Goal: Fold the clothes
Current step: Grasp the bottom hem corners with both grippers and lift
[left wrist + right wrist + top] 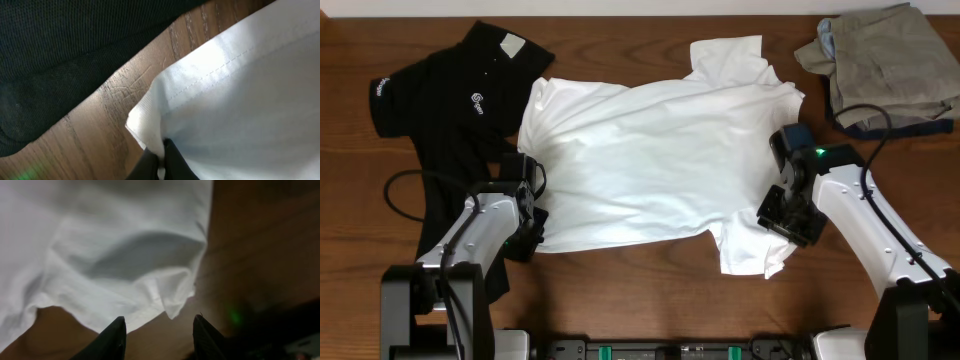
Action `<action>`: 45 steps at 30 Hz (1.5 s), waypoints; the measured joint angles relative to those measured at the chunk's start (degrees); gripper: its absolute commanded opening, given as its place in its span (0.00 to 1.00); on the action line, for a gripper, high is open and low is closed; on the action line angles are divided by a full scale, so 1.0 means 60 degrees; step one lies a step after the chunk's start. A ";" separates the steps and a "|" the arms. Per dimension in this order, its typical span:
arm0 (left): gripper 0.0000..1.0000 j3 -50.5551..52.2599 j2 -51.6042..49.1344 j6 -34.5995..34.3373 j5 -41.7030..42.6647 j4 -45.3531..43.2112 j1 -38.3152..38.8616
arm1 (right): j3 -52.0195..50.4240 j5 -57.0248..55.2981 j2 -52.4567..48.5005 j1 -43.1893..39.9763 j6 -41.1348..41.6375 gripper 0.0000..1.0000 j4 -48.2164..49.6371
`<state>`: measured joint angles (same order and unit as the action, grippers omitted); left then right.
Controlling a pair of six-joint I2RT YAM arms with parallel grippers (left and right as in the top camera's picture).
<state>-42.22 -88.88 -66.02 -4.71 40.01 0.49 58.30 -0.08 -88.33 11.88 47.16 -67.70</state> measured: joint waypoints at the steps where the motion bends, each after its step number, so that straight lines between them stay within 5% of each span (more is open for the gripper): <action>1: 0.06 0.0000 0.0000 0.0000 0.0000 -0.0004 0.0000 | -0.0109 -0.0018 0.0000 0.0000 0.0244 0.42 -0.0040; 9: 0.06 0.0000 -0.0004 -0.0004 -0.0011 -0.0004 0.0000 | -0.1501 0.0055 0.0000 0.0000 0.2069 0.41 0.0470; 18: 0.06 0.0000 -0.0004 -0.0004 -0.0036 0.0000 0.0000 | -0.2248 0.0302 0.0000 0.0000 0.2492 0.31 0.1439; 26: 0.06 0.0000 -0.0004 -0.0004 -0.0040 -0.0004 0.0000 | -0.2903 0.0357 0.0047 0.0000 0.2561 0.31 0.2616; 27: 0.06 0.0000 -0.0004 -0.0004 -0.0040 -0.0004 0.0000 | -0.2932 0.0364 0.0084 0.0000 0.2565 0.28 0.2663; 29: 0.06 0.0000 -0.0004 0.0000 -0.0040 -0.0004 0.0000 | -0.2965 0.0393 0.0124 0.0000 0.2521 0.01 0.2758; 45: 0.06 -0.0015 0.1096 0.1282 -0.0076 0.1315 0.0000 | -0.2623 0.0477 0.1796 -0.0288 0.1355 0.01 0.1719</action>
<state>-42.30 -82.30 -58.33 -5.17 47.90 0.49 42.57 2.79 -77.56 10.15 55.29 -57.39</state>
